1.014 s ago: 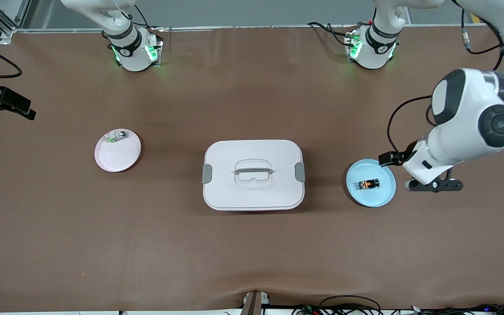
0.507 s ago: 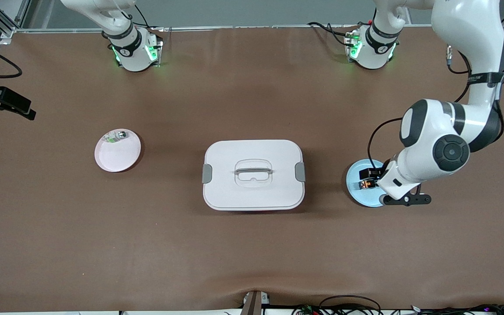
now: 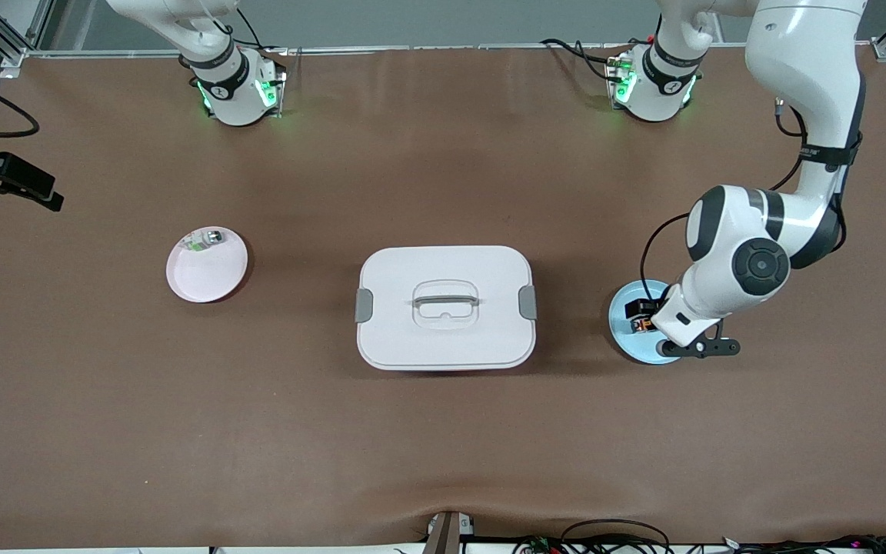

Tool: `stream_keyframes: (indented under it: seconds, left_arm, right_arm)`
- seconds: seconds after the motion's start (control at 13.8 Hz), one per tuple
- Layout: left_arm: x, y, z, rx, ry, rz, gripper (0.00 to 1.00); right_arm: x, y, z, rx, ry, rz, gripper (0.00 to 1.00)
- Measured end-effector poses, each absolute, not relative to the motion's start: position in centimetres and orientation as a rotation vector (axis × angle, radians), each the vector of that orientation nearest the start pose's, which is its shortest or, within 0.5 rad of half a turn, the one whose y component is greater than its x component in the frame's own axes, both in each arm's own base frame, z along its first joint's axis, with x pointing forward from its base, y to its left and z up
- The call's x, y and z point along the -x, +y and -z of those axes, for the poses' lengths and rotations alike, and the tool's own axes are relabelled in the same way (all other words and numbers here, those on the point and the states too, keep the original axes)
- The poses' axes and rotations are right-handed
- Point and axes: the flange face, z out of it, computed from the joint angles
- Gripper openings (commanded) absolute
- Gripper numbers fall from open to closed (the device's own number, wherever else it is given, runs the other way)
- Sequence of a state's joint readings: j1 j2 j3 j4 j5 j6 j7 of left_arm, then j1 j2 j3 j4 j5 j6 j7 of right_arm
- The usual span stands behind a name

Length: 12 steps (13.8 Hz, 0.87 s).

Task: Transfer orange switch to right arm and place
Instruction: 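Lower the left gripper and grasp the orange-black switch on the dish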

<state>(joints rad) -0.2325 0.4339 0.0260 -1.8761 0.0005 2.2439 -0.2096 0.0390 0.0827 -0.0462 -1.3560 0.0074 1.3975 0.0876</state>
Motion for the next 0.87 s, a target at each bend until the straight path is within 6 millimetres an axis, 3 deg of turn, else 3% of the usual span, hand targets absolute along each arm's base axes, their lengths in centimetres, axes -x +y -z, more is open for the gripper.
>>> stream_keyframes:
  seconds: [0.36,0.58,0.87]
  left_arm:
    - [-60.5,-11.9,-25.5,3.116,-0.027,-0.075,1.0]
    - [-60.0,-10.6,-24.4,3.116,-0.127,-0.06,1.0]
    - [-59.1,-10.9,-22.9,3.12,-0.174,-0.016,1.0]
  right_arm:
    - [-56.2,-0.2,-66.3,3.136,0.147,-0.065,1.0]
    - [-56.2,-0.2,-66.3,3.136,0.148,-0.065,1.0]
    - [-56.2,-0.2,-66.3,3.136,0.148,-0.065,1.0]
